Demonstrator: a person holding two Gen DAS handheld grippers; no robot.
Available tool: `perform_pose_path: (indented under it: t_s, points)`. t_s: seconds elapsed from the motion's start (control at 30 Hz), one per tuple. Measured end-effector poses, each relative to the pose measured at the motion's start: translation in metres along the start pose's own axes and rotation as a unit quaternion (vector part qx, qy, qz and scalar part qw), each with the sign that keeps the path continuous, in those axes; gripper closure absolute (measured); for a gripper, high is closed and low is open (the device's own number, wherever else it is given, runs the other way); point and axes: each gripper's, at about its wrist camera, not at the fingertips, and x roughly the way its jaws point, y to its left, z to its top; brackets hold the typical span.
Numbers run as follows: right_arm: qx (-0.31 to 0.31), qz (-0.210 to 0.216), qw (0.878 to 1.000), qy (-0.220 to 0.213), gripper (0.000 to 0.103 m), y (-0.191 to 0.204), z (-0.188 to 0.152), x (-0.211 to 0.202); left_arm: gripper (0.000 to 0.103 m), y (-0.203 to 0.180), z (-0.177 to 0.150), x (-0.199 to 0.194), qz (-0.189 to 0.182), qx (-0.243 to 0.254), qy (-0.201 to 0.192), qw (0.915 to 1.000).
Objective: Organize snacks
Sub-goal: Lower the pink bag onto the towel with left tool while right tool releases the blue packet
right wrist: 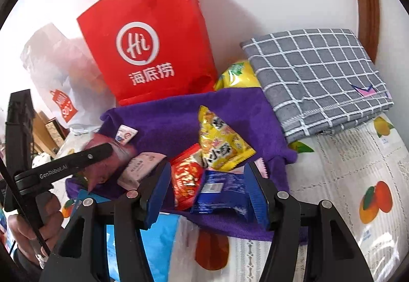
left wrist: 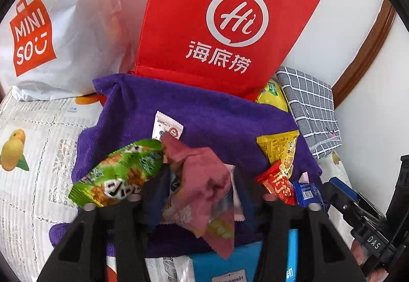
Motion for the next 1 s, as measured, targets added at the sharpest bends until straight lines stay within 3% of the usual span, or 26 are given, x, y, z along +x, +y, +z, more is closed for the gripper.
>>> perform_pose_path:
  t_s: [0.37,0.6,0.73,1.0]
  points:
    - [-0.020,0.007,1.000,-0.005,0.044,0.011,-0.003,0.000,0.042,0.002,-0.008,-0.026,0.016,0.017,-0.019,0.9996]
    - [-0.036,0.017,0.999,-0.002,0.044,0.022,-0.008,0.001,0.041,0.014,-0.032,-0.057,0.017,0.031,-0.032,0.9988]
    - [-0.055,0.015,0.998,-0.005,0.044,0.032,-0.011,-0.001,0.041,0.019,-0.049,-0.066,0.039,0.044,-0.034,0.9977]
    - [-0.059,0.018,0.998,-0.004,0.044,0.032,-0.019,-0.007,0.041,0.036,-0.060,-0.083,0.033,0.031,-0.041,0.9982]
